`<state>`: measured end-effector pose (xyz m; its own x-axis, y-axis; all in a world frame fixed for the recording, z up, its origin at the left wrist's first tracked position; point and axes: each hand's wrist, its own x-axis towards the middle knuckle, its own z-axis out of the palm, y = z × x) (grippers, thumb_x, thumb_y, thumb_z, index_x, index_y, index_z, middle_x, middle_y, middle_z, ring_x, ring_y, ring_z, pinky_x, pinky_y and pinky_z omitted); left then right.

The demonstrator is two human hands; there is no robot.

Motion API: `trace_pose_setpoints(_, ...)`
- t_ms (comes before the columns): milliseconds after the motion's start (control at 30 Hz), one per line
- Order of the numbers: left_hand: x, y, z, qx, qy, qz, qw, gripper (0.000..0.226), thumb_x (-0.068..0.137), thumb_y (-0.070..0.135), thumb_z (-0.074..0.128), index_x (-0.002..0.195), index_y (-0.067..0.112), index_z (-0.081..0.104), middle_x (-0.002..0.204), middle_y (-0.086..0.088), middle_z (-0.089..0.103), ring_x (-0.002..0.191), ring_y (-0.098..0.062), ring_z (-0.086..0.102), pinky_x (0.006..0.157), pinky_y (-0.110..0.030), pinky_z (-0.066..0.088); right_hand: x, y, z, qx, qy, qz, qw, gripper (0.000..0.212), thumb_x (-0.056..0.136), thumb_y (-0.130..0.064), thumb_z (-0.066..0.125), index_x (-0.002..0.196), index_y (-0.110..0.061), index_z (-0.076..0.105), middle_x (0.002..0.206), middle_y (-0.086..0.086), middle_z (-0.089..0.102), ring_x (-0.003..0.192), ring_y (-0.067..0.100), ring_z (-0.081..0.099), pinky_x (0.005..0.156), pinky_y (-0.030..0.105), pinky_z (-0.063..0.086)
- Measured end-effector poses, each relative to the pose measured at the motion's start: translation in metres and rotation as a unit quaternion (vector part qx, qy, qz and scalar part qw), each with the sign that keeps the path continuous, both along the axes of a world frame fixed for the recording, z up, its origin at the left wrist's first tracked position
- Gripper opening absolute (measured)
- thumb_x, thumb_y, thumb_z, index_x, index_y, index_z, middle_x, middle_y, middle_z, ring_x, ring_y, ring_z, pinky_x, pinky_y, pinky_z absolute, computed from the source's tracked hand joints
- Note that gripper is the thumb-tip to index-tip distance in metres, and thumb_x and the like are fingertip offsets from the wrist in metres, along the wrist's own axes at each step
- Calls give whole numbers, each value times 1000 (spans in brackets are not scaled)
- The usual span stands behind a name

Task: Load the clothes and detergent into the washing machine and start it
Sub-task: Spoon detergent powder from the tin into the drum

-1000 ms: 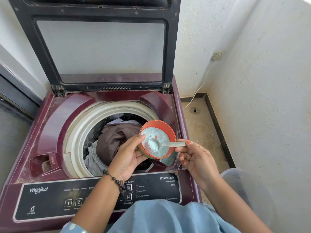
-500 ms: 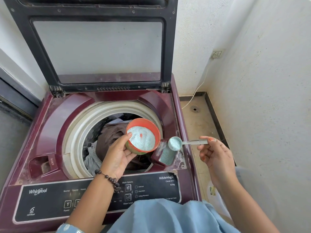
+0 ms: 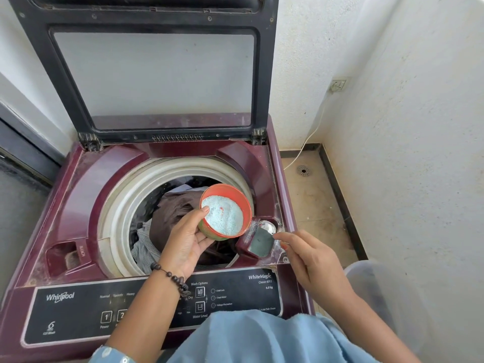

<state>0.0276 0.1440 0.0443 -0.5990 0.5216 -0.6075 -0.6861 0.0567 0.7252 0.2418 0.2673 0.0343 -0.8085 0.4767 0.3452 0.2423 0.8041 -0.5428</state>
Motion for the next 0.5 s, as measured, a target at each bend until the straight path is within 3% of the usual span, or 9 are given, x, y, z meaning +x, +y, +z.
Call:
trace_pose_setpoints(200, -3, -2, -3, -1, 3, -1, 1000, 15, 94, 20, 61, 108, 15, 65, 113, -11, 70, 100, -21, 68, 77, -32, 55, 13, -2, 5, 106, -32, 66, 992, 30, 103, -22, 40, 115, -16, 67, 96, -5, 66, 72, 16, 63, 54, 29, 52)
trace_pose_setpoints(500, -1, -2, -5, 8, -2, -9, 1000, 17, 94, 18, 60, 110, 15, 64, 111, -10, 70, 95, -19, 69, 78, -32, 54, 26, 7, 15, 71, -50, 81, 993, 31, 103, -23, 40, 121, -20, 65, 106, -10, 66, 85, 10, 65, 67, 23, 51)
